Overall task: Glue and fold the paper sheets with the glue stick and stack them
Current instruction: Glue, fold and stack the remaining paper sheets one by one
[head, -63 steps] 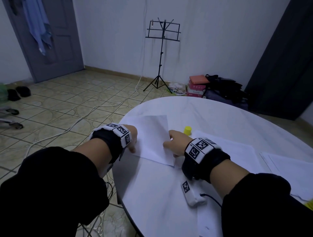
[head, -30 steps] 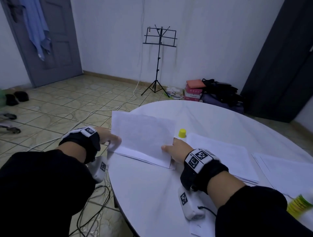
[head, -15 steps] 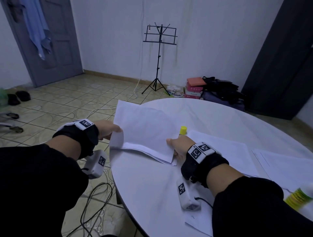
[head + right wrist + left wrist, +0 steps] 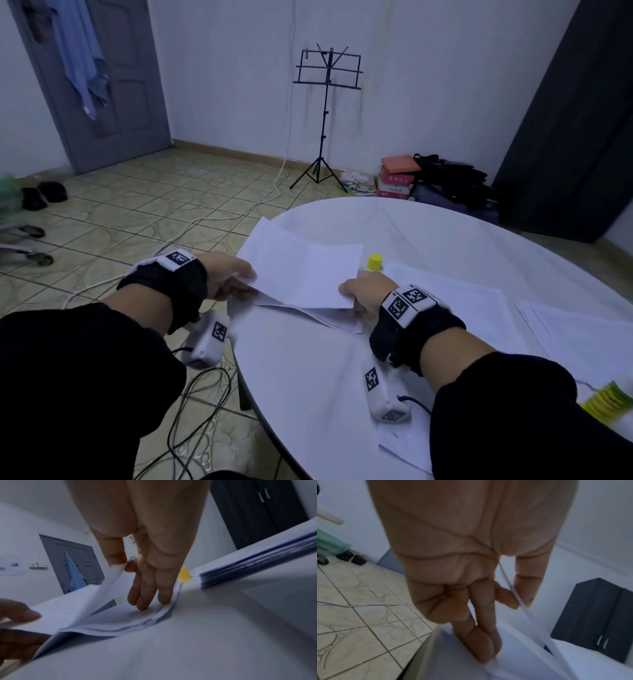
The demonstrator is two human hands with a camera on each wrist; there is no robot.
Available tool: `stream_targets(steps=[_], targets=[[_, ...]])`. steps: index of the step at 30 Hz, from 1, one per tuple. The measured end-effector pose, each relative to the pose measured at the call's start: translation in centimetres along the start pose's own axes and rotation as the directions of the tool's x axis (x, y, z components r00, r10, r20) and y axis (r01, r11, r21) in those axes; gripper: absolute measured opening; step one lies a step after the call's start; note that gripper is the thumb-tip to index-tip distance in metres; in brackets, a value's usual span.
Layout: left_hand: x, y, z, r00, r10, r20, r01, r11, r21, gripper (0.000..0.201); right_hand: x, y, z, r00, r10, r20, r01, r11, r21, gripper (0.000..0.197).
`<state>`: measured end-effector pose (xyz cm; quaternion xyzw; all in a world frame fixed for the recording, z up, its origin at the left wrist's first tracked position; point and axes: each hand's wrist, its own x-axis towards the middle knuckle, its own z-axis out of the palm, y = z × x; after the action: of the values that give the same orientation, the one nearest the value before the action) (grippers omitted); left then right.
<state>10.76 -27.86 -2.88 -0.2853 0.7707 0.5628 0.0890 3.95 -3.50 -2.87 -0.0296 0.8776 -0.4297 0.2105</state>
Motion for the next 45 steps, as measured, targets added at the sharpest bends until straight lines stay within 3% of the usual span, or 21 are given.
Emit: stream_targets(steps=[3, 6, 8, 10, 16, 20, 23, 26, 28, 34, 36, 40, 45], targets=[[0.2, 0.7, -0.1, 0.999, -0.043, -0.004, 0.042, 0.995, -0.096, 0.007, 0.0, -0.2, -0.1, 1.000, 0.019, 0.017, -0.021, 0.996, 0.086, 0.019], [0.2, 0.7, -0.1, 0.999, -0.034, -0.037, 0.029, 0.993, -0.114, 0.005, -0.2, -0.5, 0.3, 0.998, 0.037, 0.051, -0.044, 0.988, 0.147, 0.006], [0.3, 0.5, 0.1, 0.997, -0.013, -0.075, 0.004, 0.993, -0.118, 0.005, 0.6, -0.3, 0.4, 0.994, 0.044, 0.097, -0.057, 0.989, 0.139, 0.021], [0.3, 0.4, 0.4, 0.994, 0.011, -0.109, -0.024, 0.992, -0.123, 0.008, 0.1, -0.9, 0.1, 0.993, 0.041, 0.110, -0.051, 0.994, 0.092, 0.008], [-1.1, 1.7, 1.1, 0.970, 0.118, -0.212, -0.108, 0.992, 0.058, 0.016, -1.9, -1.7, -2.2, 0.999, -0.011, 0.051, 0.000, 0.978, 0.210, 0.009], [-2.4, 2.2, 1.5, 0.943, 0.224, -0.247, -0.182, 0.966, 0.183, 0.016, -3.1, -1.1, -3.4, 1.000, -0.023, 0.003, 0.021, 0.935, 0.353, 0.032], [-3.2, 2.6, 2.1, 0.926, 0.248, -0.283, -0.230, 0.968, 0.096, 0.017, -4.1, -0.9, -4.1, 0.996, -0.057, -0.062, 0.078, 0.912, 0.403, 0.024], [-4.9, 3.2, 3.5, 0.960, 0.191, -0.205, -0.236, 0.946, -0.223, 0.011, -4.9, -0.8, -4.7, 0.985, -0.103, -0.139, 0.155, 0.883, 0.444, 0.025], [-5.9, 3.5, 4.7, 0.973, 0.181, -0.143, -0.218, 0.925, -0.313, 0.009, -5.2, -0.9, -4.9, 0.978, -0.096, -0.183, 0.174, 0.860, 0.479, 0.032], [-8.3, 3.6, 8.7, 0.989, 0.149, -0.002, -0.141, 0.934, -0.328, 0.011, -6.0, -1.0, -4.8, 0.982, -0.011, -0.188, 0.123, 0.793, 0.597, 0.042], [-8.9, 3.4, 10.3, 0.987, 0.117, 0.109, -0.074, 0.937, -0.342, 0.012, -6.2, -0.9, -4.8, 0.985, 0.002, -0.172, 0.102, 0.800, 0.592, 0.042], [-9.2, 2.8, 13.2, 0.929, 0.064, 0.366, 0.085, 0.922, -0.378, 0.007, -6.5, -0.2, -5.0, 0.989, 0.047, -0.141, 0.041, 0.826, 0.562, 0.033], [-9.6, 2.5, 15.8, 0.898, 0.066, 0.436, 0.138, 0.897, -0.419, 0.014, -6.4, 0.9, -4.9, 0.985, 0.103, -0.139, -0.016, 0.853, 0.521, 0.024]])
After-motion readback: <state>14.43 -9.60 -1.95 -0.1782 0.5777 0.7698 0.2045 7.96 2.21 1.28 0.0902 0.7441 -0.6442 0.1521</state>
